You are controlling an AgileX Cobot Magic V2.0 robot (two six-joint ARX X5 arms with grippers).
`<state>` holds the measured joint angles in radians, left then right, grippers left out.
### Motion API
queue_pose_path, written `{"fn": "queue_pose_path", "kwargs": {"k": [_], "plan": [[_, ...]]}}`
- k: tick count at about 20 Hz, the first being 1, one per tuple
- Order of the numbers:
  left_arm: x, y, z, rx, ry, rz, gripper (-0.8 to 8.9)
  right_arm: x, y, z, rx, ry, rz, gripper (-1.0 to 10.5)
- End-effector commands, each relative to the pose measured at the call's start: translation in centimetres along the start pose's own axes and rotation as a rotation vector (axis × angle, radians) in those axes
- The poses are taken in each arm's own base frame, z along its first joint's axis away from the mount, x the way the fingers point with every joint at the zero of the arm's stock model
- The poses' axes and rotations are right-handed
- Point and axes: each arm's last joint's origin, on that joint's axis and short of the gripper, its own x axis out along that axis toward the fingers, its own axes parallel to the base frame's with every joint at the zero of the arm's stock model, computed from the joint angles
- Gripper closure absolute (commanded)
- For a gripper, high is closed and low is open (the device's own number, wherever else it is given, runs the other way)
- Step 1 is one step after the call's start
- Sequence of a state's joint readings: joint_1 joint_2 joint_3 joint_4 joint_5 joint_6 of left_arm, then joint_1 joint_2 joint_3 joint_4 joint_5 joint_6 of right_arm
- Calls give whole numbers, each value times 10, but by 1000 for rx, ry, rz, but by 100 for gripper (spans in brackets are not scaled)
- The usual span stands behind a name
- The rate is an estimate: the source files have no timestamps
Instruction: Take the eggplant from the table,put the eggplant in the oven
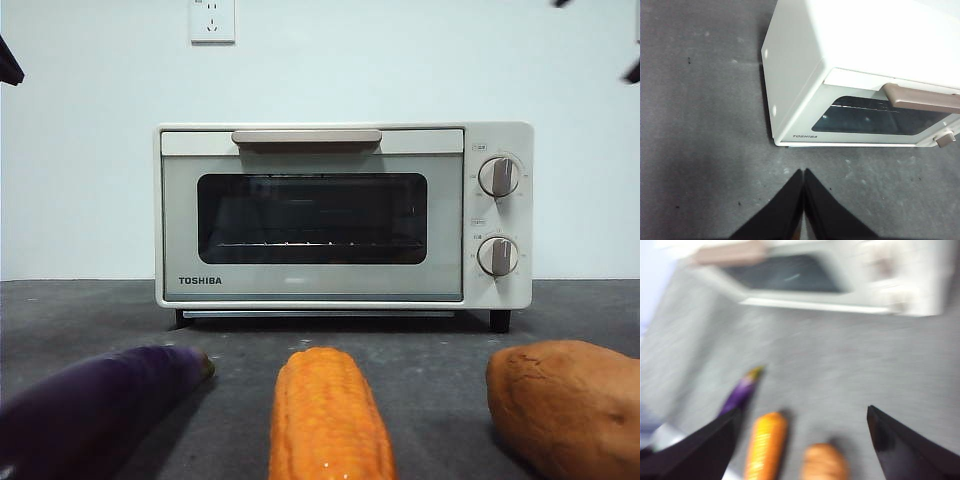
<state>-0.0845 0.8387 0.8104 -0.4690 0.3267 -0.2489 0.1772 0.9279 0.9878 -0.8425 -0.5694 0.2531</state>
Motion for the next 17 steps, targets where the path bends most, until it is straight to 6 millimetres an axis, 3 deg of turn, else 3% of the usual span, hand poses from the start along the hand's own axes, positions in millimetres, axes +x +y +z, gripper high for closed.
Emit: {"fn": "queue_pose_path", "kwargs": {"k": [1,5,13,17], "plan": [[-1,-3,6,22,-19,-15,807,18,14,6,26,52,68,539],[-1,-3,6,22,-20,-16,807,68,41,2,-14,171,110,539],[-1,-3,6,36,-19,-15,807,167,118,-23,-136,427,33,539],[-1,-3,5,36,-17,-15,807,210,142,-42,-194,538,-21,539]]}}
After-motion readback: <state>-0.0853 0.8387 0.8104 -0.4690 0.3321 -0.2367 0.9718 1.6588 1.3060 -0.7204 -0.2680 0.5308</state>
